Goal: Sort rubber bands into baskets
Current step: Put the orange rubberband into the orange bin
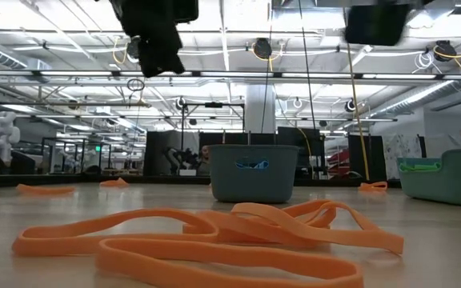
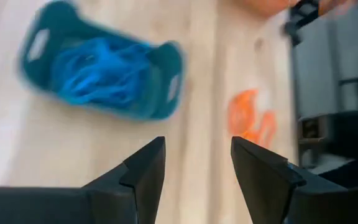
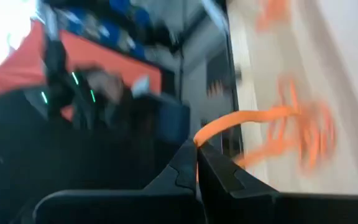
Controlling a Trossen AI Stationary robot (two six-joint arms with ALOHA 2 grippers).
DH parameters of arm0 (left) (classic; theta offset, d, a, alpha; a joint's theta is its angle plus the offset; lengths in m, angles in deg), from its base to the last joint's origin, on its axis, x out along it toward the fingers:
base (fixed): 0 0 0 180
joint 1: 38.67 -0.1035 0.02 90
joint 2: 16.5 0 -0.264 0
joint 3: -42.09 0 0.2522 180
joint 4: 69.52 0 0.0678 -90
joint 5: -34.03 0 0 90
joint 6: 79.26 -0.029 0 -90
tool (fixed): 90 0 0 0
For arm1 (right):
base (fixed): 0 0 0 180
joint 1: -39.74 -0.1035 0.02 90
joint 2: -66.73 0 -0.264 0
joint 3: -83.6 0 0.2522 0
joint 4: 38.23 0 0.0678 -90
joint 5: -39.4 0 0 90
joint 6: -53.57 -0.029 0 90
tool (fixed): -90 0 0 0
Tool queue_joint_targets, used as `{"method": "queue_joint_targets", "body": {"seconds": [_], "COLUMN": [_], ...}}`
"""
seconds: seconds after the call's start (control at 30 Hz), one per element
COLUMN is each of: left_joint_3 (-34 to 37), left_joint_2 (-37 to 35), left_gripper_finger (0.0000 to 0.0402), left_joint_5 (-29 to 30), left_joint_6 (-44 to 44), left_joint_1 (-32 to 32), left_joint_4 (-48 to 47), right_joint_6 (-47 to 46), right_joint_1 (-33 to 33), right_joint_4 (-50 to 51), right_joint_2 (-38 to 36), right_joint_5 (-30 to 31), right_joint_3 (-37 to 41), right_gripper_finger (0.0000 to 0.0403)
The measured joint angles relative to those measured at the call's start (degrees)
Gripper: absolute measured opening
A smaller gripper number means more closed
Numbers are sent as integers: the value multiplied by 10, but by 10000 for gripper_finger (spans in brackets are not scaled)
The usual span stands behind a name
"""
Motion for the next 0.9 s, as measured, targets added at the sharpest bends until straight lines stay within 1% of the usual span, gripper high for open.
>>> {"method": "queue_joint_targets", "body": {"seconds": [0.03, 0.1, 0.17, 0.23, 0.3, 0.33, 0.47, 0.67, 0.8, 0.9], "left_joint_3": [0, -1, 0, 4, 16, 22, 53, 88, 106, 109], "left_joint_2": [-4, -12, -16, -16, -15, -13, -5, 20, 26, 27], "left_gripper_finger": [190, 189, 189, 189, 189, 189, 189, 189, 189, 189], "left_joint_5": [12, 56, 118, 186, 228, 239, 246, 247, 246, 246], "left_joint_6": [-12, -37, -55, -66, -66, -67, -95, -142, -166, -170], "left_joint_1": [-3, -11, -19, -35, -59, -74, -148, -251, -289, -310], "left_joint_4": [-16, -61, -111, -138, -168, -170, -197, -185, -179, -175], "right_joint_6": [-11, -38, -69, -109, -153, -174, -247, -317, -370, -393], "right_joint_1": [-16, -47, -80, -111, -141, -155, -210, -265, -290, -309], "right_joint_4": [22, 61, 113, 153, 190, 208, 248, 288, 321, 367], "right_joint_2": [-6, -14, -18, -18, -18, -18, -17, -17, -17, -17], "right_joint_5": [-1, 0, 2, 2, 5, 10, 33, 71, 81, 87], "right_joint_3": [0, 0, 0, 0, 0, 0, 0, 0, 0, 0], "right_gripper_finger": [0, 0, 0, 0, 0, 0, 0, 0, 0, 0]}}
